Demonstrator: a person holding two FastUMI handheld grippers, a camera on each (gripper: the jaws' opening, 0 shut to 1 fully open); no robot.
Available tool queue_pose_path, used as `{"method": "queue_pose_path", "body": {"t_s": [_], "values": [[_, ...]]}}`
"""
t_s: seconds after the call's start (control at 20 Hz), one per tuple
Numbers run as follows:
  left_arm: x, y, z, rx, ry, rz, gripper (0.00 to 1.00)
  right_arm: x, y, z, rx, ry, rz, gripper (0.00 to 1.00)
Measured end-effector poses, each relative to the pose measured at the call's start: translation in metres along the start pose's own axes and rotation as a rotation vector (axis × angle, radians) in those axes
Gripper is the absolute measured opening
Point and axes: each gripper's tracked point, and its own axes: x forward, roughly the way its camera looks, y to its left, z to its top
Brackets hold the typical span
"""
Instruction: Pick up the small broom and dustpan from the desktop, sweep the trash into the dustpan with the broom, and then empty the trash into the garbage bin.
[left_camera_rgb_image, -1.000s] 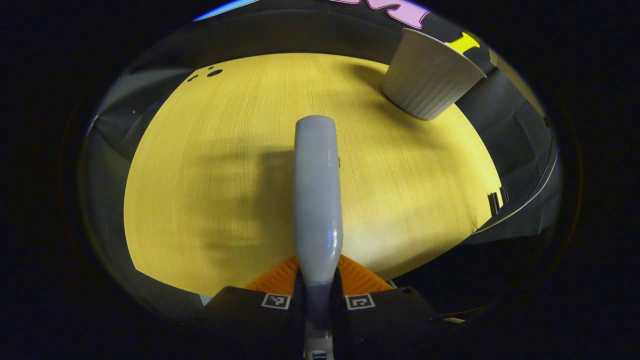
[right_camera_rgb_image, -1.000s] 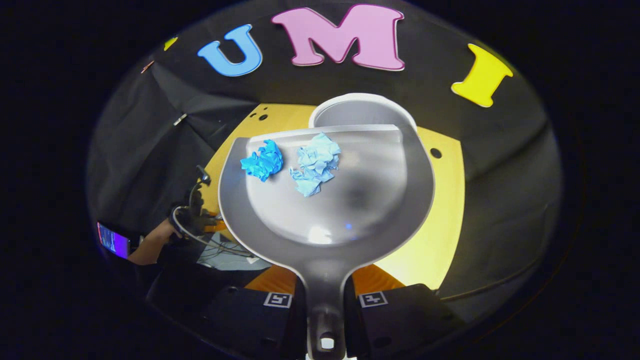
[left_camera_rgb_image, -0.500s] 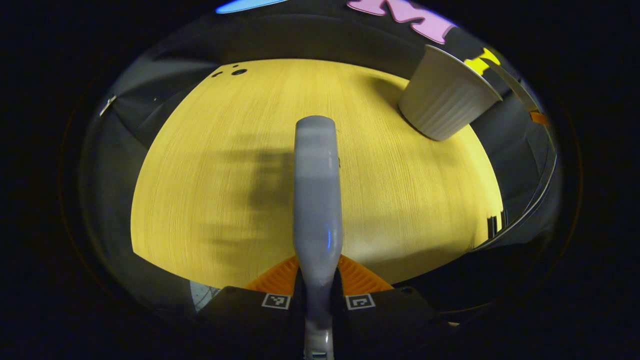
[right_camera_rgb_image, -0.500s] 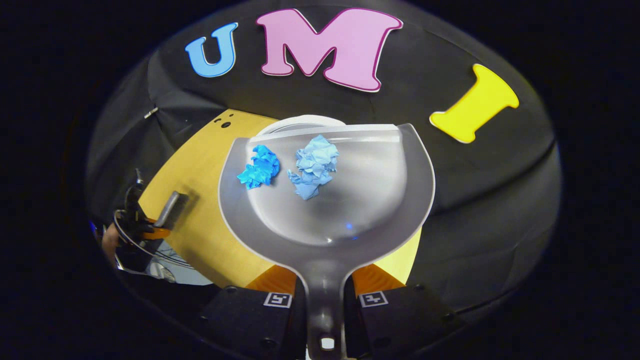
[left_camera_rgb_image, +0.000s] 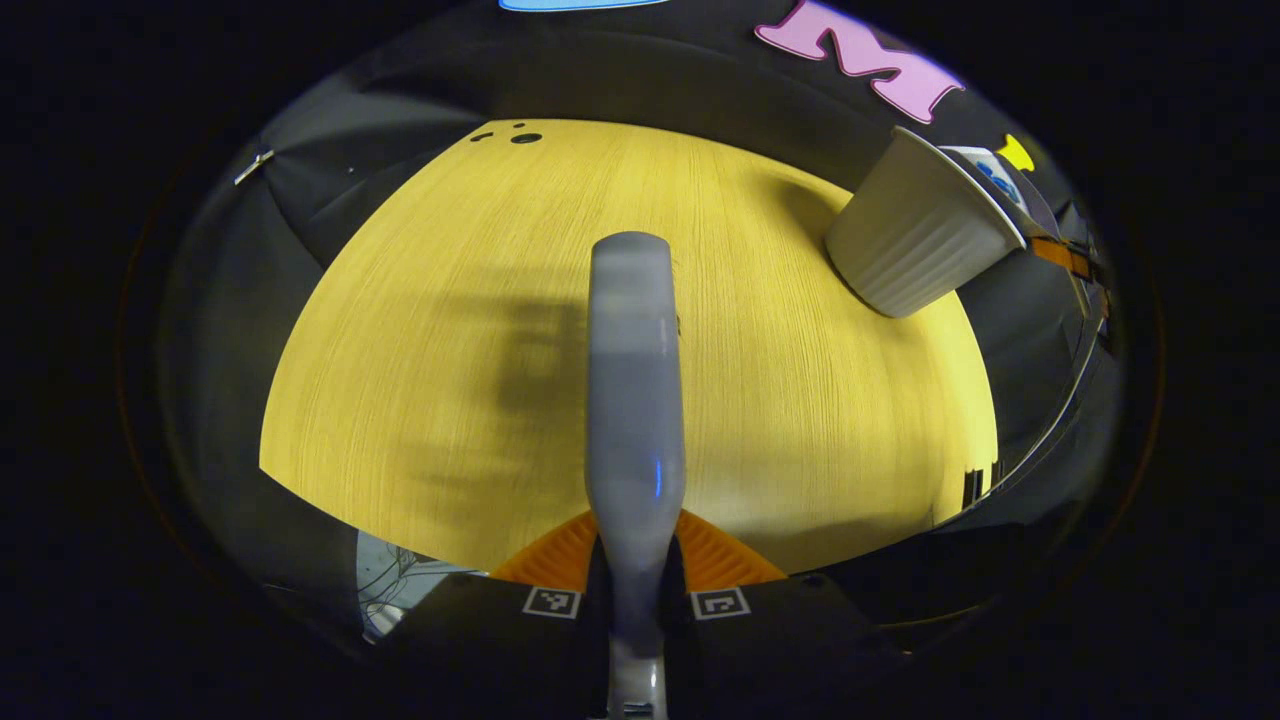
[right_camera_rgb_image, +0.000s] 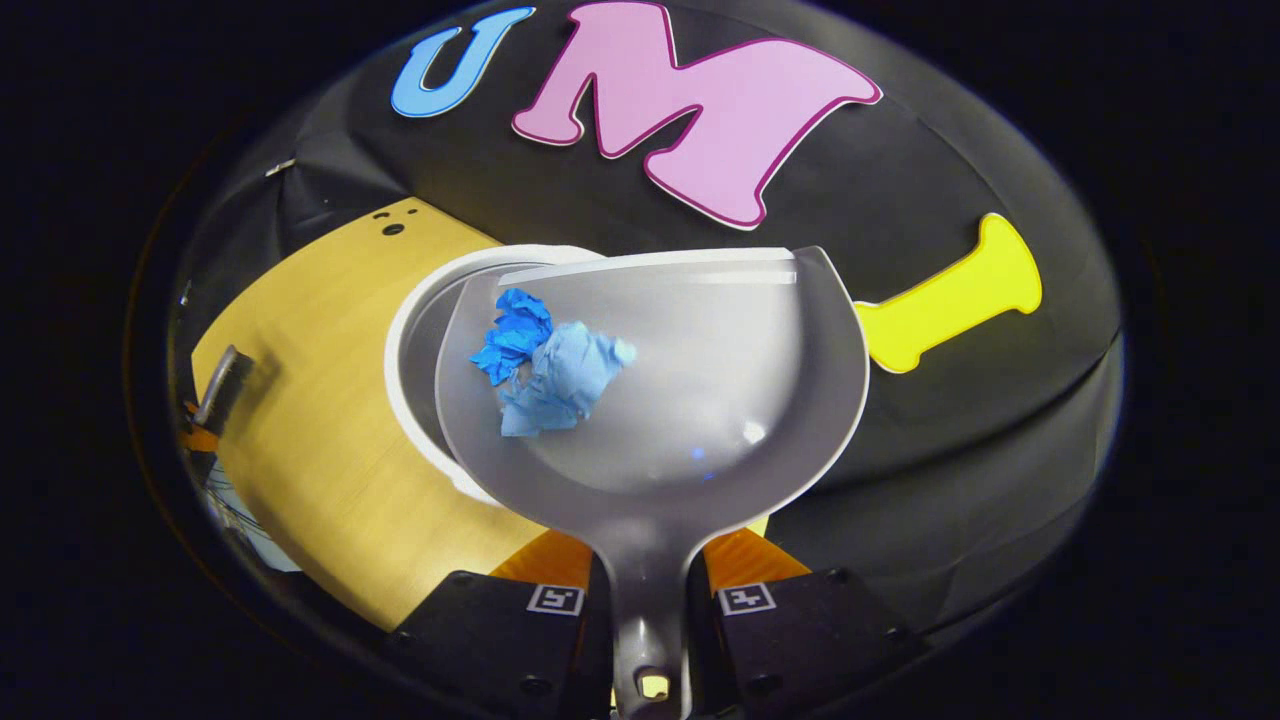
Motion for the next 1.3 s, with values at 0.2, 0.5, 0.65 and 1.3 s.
{"method": "queue_pose_path", "body": {"t_s": [0.2, 0.5, 0.65, 1.3], "values": [[-0.002, 0.000, 0.002, 0.010, -0.006, 0.004, 0.26, 0.014, -0.011, -0.001, -0.084, -0.014, -0.130, 0.34], [0.000, -0.001, 0.003, 0.032, 0.008, -0.013, 0.22, 0.016, -0.016, 0.005, -0.248, -0.072, -0.294, 0.34], [0.003, -0.006, 0.003, 0.054, 0.012, -0.015, 0.26, 0.018, -0.019, 0.009, -0.356, -0.094, -0.382, 0.34], [0.015, -0.014, -0.017, 0.095, 0.043, -0.017, 0.26, 0.009, -0.019, 0.021, -0.556, -0.155, -0.588, 0.34]]}}
